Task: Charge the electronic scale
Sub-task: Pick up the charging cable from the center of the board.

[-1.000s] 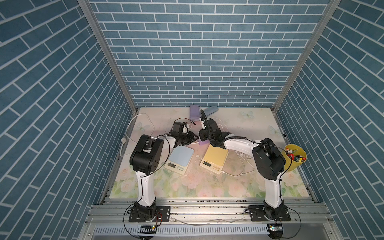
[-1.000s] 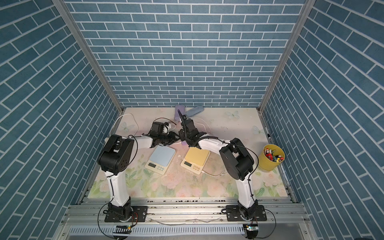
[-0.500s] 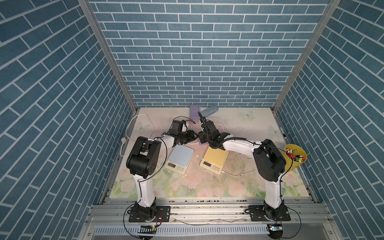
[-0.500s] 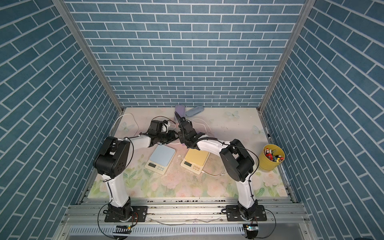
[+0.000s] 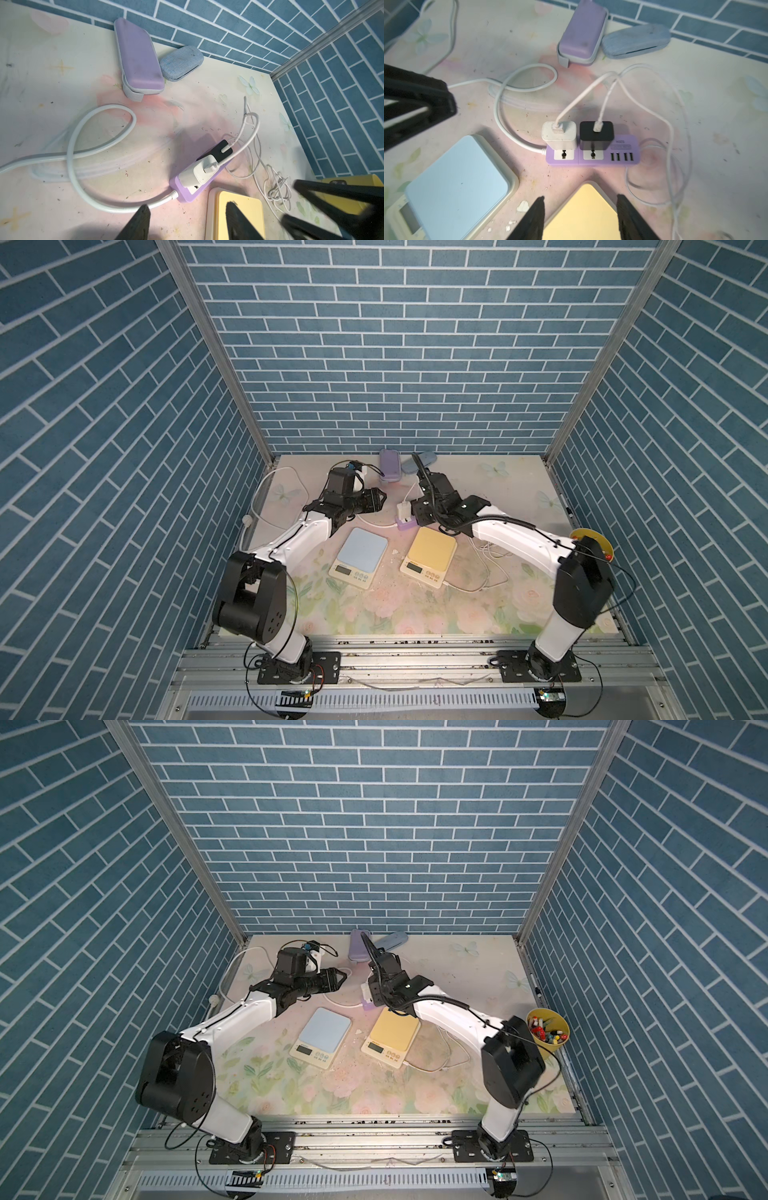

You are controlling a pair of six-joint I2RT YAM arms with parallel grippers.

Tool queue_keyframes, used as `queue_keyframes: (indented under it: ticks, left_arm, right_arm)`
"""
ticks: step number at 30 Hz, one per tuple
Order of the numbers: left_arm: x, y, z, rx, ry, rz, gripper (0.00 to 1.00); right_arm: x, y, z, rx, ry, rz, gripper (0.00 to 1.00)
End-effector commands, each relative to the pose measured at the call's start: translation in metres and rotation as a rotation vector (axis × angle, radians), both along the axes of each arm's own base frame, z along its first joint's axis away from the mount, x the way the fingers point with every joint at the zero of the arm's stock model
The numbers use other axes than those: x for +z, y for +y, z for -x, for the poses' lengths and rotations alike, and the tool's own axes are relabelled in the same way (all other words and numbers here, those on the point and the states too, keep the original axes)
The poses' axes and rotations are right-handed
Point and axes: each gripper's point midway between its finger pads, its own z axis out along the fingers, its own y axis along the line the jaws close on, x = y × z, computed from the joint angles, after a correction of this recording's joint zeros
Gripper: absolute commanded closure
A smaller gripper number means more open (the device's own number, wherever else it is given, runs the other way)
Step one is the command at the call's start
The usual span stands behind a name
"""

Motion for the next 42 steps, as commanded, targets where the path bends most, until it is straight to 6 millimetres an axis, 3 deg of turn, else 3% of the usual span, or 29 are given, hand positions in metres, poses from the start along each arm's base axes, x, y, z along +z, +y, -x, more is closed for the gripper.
queue_keyframes:
  ticks: [1,3,7,9,15,19,25,31,42]
  left_arm:
    - [-0.010,-0.016,0.025,-0.086,-0.016,-0.110,0.39]
    - [-0.009,-0.040,0.041,-0.172,-0.051,-0.154,0.41]
    - [-0.017,-0.100,0.078,-0.376,-0.121,-0.236,0.44]
    - [-0.022,-0.131,0.098,-0.478,-0.156,-0.274,0.45]
    - [-0.055,-0.232,0.168,-0.817,-0.204,-0.376,0.50]
    - [-0.079,-0.280,0.196,-0.946,-0.217,-0.429,0.57]
    - [-0.109,-0.321,0.210,-1.030,-0.223,-0.559,0.63]
    - [-0.132,-0.341,0.213,-1.073,-0.205,-0.601,0.64]
    - [-0.168,-0.356,0.216,-1.115,-0.142,-0.593,0.62]
  right_arm:
    - [0.000,-0.059,0.018,-0.162,0.023,0.048,0.44]
    - [-0.009,-0.100,0.027,-0.260,0.063,0.059,0.43]
    - [-0.053,-0.189,0.052,-0.495,0.260,-0.009,0.43]
    - [-0.068,-0.222,0.066,-0.591,0.315,-0.035,0.41]
    - [-0.091,-0.282,0.088,-0.782,0.363,-0.140,0.36]
    - [-0.102,-0.296,0.088,-0.815,0.403,-0.217,0.37]
    - [-0.109,-0.300,0.089,-0.815,0.415,-0.215,0.37]
    - [-0.118,-0.306,0.090,-0.823,0.427,-0.209,0.37]
    - [-0.123,-0.307,0.089,-0.821,0.431,-0.224,0.37]
